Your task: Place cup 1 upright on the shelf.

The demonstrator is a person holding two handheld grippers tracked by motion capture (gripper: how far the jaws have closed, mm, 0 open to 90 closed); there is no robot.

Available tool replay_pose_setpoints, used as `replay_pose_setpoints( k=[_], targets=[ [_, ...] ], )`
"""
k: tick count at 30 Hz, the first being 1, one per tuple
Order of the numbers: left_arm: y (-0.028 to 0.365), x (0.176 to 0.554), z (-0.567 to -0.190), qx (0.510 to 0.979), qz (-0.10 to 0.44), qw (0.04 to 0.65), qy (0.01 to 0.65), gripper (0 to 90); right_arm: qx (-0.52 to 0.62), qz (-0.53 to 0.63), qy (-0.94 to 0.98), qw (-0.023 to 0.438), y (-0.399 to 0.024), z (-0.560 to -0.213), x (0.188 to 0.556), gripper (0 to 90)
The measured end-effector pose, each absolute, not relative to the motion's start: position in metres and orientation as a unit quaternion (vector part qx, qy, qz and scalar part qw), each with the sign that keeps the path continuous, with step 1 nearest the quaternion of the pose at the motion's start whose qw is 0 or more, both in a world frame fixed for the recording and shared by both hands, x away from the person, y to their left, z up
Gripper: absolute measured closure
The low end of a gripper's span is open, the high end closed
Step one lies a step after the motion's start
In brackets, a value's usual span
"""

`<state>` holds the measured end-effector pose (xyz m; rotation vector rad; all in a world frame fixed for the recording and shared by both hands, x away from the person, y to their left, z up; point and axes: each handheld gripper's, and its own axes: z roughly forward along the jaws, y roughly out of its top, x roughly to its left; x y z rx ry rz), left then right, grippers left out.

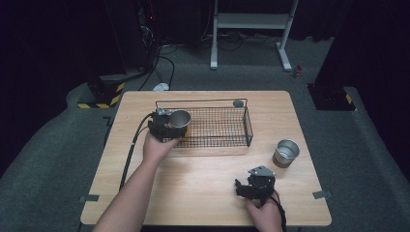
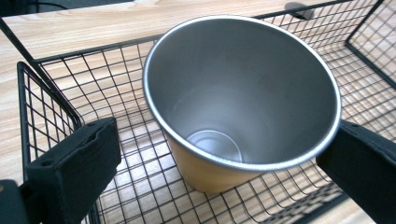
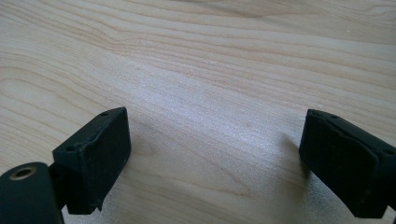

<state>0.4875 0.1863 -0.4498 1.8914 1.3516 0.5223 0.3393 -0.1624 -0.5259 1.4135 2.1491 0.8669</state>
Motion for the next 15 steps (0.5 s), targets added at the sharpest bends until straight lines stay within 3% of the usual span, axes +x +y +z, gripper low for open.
replay_pose_setpoints(
  k=[15],
  targets=[
    [0.195,0.46,-0.45,0.736,0.198,0.403,0.507,0.7,0.509,0.312,0.774,0.212,-0.162,-0.526,0.339,9.0]
  ],
)
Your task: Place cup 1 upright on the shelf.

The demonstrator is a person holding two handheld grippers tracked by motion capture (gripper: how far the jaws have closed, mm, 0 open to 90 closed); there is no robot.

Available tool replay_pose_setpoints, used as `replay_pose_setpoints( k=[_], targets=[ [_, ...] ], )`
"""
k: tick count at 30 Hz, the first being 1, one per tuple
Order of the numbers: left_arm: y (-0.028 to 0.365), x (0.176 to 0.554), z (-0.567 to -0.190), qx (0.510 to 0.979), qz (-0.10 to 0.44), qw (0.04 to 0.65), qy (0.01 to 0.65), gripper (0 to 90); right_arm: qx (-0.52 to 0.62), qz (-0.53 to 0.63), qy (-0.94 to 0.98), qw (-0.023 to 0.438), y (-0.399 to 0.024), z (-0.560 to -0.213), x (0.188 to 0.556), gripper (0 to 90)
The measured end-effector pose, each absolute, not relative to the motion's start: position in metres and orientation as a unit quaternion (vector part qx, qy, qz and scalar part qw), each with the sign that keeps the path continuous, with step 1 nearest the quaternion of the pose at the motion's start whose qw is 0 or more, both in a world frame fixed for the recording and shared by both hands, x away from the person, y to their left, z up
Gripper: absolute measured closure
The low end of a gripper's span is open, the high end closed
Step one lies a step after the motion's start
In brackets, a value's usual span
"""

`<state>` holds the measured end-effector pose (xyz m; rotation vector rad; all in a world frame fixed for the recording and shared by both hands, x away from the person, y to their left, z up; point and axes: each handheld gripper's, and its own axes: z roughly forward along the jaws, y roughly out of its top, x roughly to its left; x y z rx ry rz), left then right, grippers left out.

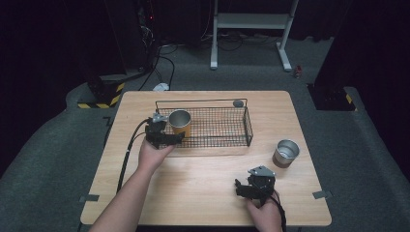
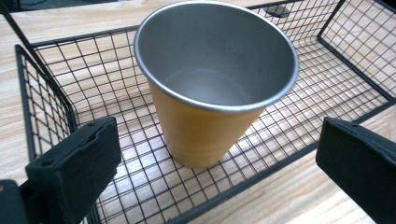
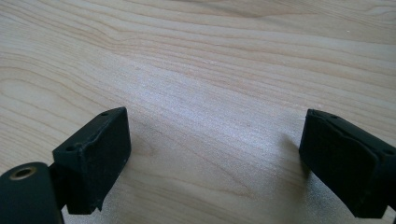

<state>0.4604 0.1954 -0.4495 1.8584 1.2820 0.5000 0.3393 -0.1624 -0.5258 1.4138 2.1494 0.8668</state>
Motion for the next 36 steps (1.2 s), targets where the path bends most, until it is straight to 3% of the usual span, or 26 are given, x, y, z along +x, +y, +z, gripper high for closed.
replay_pose_setpoints(
  k=[14,36],
  targets=[
    [0.21,0.413,-0.444,0.741,0.201,0.415,0.488,0.8,0.509,0.312,0.774,0.212,-0.162,-0.526,0.339,9.0],
    [0.247,0.348,-0.487,0.764,0.2,0.393,0.472,2.5,0.509,0.312,0.774,0.212,-0.162,-0.526,0.339,9.0]
  ],
)
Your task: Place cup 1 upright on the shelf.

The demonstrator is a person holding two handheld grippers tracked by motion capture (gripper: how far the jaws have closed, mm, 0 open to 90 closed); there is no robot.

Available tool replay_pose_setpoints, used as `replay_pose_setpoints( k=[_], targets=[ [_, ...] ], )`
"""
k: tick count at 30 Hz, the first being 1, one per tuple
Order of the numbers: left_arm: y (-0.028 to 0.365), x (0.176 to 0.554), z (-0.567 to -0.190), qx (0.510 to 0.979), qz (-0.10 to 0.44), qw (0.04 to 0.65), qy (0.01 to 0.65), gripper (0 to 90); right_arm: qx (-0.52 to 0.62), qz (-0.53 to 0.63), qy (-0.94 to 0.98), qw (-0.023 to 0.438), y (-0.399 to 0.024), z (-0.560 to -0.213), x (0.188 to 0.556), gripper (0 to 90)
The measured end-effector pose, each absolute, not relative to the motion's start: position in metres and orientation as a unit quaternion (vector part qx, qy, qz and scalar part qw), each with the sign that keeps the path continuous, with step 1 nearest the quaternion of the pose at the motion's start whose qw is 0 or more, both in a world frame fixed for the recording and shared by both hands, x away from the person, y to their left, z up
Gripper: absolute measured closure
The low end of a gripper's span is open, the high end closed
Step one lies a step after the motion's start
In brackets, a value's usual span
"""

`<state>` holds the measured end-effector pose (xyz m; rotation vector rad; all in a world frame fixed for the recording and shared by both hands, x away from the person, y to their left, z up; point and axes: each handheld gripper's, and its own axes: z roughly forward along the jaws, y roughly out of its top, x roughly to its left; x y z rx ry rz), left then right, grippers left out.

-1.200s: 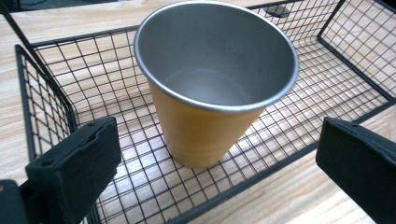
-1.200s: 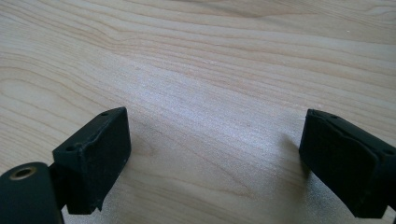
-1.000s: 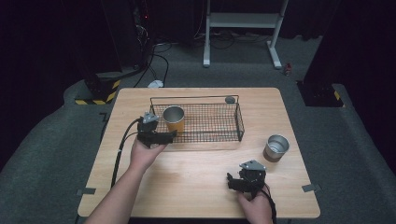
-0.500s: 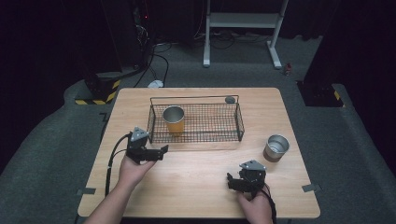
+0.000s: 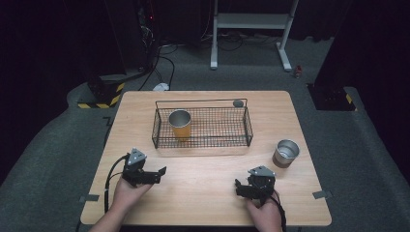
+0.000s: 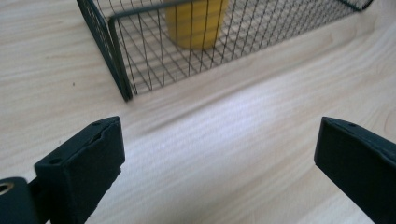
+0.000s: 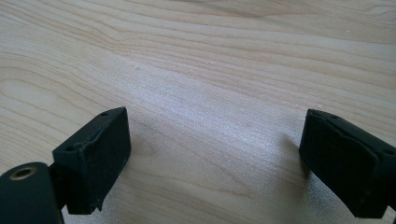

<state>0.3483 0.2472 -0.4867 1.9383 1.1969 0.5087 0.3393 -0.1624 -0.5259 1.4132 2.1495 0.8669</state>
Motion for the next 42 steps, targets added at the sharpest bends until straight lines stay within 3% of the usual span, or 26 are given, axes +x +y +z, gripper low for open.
replay_pose_setpoints(
  k=[18,30,42],
  targets=[
    [0.254,0.319,-0.525,0.809,0.191,0.336,0.444,2.6,0.509,0.312,0.774,0.211,-0.163,-0.526,0.339,9.1],
    [0.252,0.317,-0.528,0.803,0.195,0.329,0.458,4.5,0.504,0.318,0.776,0.207,-0.167,-0.524,0.338,9.3],
    [0.254,0.316,-0.53,0.802,0.195,0.33,0.459,3.0,0.493,0.333,0.767,0.239,-0.179,-0.512,0.333,9.0]
  ],
)
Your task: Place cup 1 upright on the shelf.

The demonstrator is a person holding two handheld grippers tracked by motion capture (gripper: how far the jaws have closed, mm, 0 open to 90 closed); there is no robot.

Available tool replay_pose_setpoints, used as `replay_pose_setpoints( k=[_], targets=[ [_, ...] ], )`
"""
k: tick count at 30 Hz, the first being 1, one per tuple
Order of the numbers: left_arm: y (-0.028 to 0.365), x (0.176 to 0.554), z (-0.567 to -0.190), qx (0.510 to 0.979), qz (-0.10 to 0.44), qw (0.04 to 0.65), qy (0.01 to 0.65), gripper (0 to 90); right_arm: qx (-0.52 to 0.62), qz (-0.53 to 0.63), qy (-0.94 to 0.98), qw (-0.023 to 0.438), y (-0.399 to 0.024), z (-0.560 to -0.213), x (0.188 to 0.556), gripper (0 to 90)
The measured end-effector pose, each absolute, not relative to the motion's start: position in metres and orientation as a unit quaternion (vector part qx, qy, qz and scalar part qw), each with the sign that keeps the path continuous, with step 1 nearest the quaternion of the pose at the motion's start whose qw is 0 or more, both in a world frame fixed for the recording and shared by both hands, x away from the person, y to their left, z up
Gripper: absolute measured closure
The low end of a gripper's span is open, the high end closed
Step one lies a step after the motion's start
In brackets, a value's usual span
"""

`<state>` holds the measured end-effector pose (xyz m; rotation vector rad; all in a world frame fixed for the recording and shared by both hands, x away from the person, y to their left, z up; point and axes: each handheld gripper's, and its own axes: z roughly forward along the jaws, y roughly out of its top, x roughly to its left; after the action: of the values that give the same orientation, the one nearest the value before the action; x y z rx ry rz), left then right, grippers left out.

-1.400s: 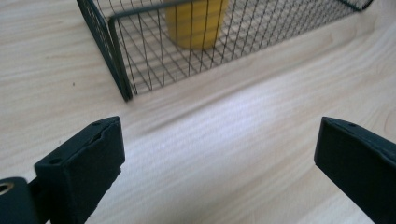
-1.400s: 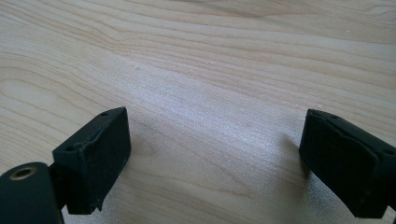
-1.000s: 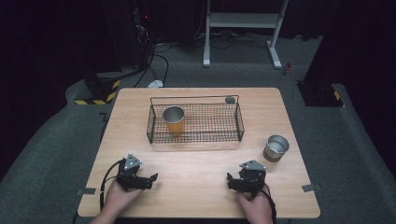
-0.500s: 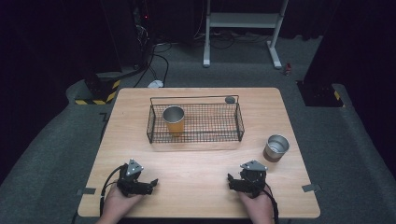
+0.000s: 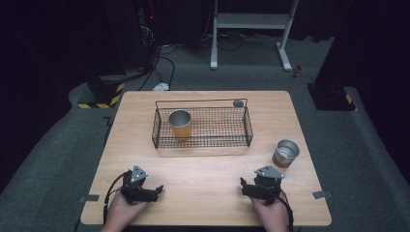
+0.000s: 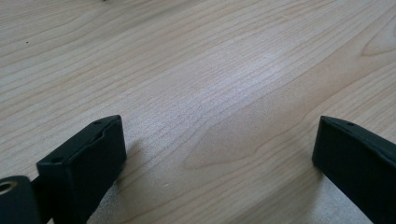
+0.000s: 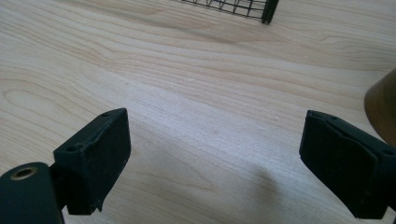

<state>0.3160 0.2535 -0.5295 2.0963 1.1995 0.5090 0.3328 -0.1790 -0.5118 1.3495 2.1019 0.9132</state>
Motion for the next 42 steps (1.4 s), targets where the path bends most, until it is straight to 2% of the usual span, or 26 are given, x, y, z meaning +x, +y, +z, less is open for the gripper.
replay_pose_setpoints(
  k=[28,42],
  targets=[
    [0.254,0.317,-0.53,0.804,0.189,0.33,0.457,1.0,0.539,0.342,0.722,0.269,-0.237,-0.497,0.328,9.1],
    [0.255,0.316,-0.53,0.803,0.186,0.331,0.459,0.8,0.548,0.339,0.713,0.277,-0.252,-0.495,0.332,9.1]
  ],
)
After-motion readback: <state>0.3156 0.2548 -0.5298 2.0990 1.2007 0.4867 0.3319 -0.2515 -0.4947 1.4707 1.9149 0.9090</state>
